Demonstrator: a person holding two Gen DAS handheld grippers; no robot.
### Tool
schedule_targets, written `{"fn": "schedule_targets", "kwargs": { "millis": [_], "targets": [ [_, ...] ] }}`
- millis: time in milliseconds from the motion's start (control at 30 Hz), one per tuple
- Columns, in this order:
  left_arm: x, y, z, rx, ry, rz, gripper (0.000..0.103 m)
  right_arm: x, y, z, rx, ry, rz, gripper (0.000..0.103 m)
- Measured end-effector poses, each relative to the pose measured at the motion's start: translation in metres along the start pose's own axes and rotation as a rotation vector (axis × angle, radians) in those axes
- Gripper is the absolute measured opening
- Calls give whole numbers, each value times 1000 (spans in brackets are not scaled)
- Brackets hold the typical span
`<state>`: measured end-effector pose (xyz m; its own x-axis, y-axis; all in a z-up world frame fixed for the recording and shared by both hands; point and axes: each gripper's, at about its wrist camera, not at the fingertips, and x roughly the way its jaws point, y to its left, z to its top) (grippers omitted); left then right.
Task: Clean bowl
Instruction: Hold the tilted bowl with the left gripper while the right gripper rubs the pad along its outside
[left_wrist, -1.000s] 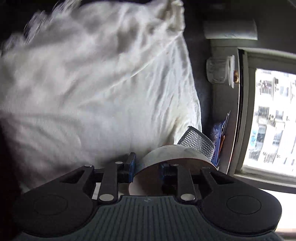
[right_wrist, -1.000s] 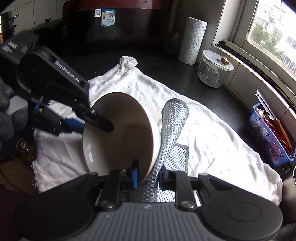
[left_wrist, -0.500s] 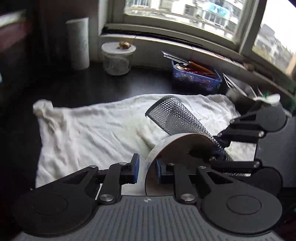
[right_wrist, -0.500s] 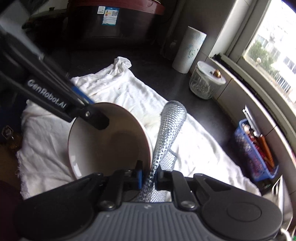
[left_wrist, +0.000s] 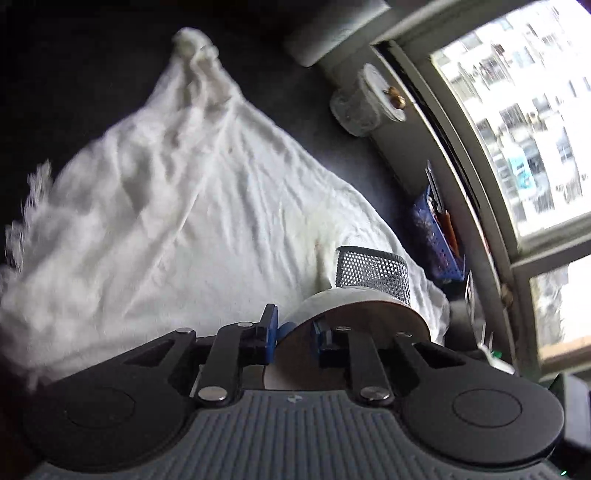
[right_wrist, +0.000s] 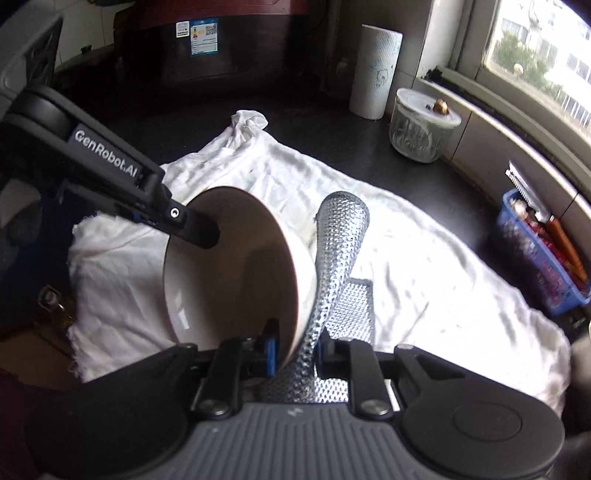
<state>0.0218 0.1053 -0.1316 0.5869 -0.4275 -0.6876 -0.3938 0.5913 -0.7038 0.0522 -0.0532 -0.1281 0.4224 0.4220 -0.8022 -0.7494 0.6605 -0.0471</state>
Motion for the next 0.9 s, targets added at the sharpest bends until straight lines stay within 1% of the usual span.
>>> {"fn": "schedule_targets", "kwargs": {
  "millis": [33,133,167,233,267,333,367,433,467,500,533,567,600,633,667,733,767,800,833,867,900],
  "targets": [
    [2,6,0,-49,10,-12,19,0,0,0,5,-1,7,21],
    [15,41,-8,-324,79,-92,18,0,3,-1,6,-5,0,22],
    [19,46,-11,-370,96,-107,18,-1,3,-1,4,-11,-7,22],
    [25,51,-16,-428,132,-127,17,-3,4,-1,-6,-28,-28,19],
    [28,51,-17,-435,147,-133,17,-5,5,0,-17,-40,-44,18],
    [32,49,-18,-426,155,-143,17,-8,4,3,-37,-53,-71,16],
    [32,47,-16,-404,152,-137,17,-8,4,4,-54,-49,-84,16],
    [31,33,-10,-275,139,-106,17,-4,6,1,-82,-33,-105,15],
    [28,20,-5,-166,127,-75,18,-2,7,0,-98,-27,-116,15],
    [23,-4,-3,24,99,-17,18,0,8,-2,-114,-19,-128,16],
    [17,-31,-5,239,54,47,18,0,8,-2,-118,-12,-125,16],
    [13,-49,-8,384,20,91,18,0,8,-2,-124,-8,-123,16],
    [11,-63,-12,497,2,115,18,-2,8,0,-141,-9,-126,16],
    [7,-82,-19,652,-24,139,18,-2,8,2,-153,-8,-123,15],
    [6,-95,-25,780,-39,167,16,-3,9,3,-170,-10,-127,15],
    [6,-113,-41,1000,-62,228,12,-5,11,5,-197,-13,-128,15],
    [6,-121,-52,1111,-87,267,12,-7,12,5,-207,-13,-125,16],
    [5,-119,-53,1091,-94,260,13,-8,13,6,-216,-13,-121,17],
    [3,-115,-47,1026,-97,234,14,-8,11,6,-199,-17,-111,17],
    [1,-110,-40,950,-89,208,15,-8,10,5,-190,-18,-105,17],
    [0,-101,-28,828,-72,172,16,-7,8,4,-177,-15,-101,17]
  ]
}}
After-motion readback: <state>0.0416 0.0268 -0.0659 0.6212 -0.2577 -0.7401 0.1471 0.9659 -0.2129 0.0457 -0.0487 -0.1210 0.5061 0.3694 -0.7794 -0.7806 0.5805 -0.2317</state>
